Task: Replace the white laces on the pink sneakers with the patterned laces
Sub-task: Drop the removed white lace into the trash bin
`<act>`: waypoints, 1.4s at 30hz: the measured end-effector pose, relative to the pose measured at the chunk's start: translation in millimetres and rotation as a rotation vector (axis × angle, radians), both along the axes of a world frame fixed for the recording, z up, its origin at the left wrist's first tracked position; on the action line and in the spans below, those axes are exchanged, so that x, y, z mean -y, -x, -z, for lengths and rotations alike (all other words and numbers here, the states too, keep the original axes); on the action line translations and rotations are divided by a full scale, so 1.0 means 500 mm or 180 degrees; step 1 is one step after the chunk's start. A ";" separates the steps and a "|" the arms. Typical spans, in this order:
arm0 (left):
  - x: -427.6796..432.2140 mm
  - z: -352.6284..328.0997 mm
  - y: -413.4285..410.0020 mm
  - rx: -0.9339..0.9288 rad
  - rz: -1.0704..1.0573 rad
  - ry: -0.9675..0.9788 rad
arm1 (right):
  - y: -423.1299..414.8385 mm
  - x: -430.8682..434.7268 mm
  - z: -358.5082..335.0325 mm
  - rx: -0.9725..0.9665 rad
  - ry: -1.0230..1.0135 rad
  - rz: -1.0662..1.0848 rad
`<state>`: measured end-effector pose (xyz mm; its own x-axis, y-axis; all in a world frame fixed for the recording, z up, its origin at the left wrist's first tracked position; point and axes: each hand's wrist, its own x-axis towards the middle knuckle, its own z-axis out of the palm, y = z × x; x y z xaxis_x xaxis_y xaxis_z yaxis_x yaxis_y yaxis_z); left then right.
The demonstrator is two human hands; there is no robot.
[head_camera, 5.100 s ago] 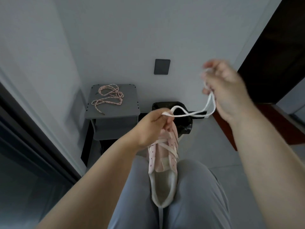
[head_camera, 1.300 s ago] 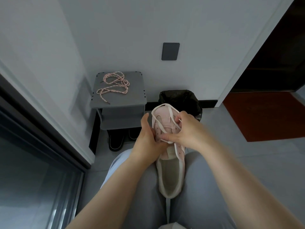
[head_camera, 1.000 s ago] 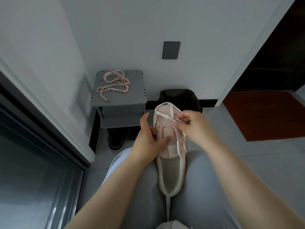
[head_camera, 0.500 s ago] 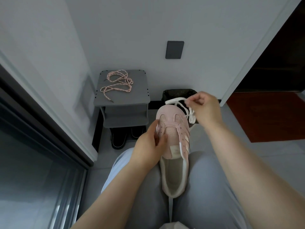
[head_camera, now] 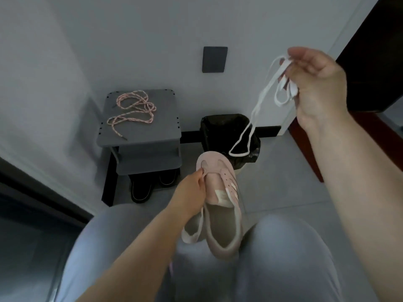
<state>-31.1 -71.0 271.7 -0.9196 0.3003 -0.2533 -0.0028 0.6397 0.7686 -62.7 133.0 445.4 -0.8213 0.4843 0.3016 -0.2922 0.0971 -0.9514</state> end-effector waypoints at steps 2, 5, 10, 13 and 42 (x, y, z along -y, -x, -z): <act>-0.019 0.041 0.008 0.0152 0.0091 0.0108 | 0.020 -0.009 -0.019 -0.0268 0.0023 -0.0004; -0.051 0.117 0.010 0.0385 0.0185 0.0358 | 0.058 -0.025 -0.030 -0.0675 0.0147 -0.0043; -0.100 0.257 0.012 0.0897 0.0394 0.0589 | 0.132 -0.051 0.024 -0.0686 0.0177 0.0149; -0.118 0.312 0.017 0.1096 0.0504 0.0775 | 0.175 -0.059 0.096 -0.0300 0.0282 0.0305; -0.120 0.468 0.047 0.1631 0.0483 0.0274 | 0.177 -0.057 0.522 0.2169 -0.0873 -0.0400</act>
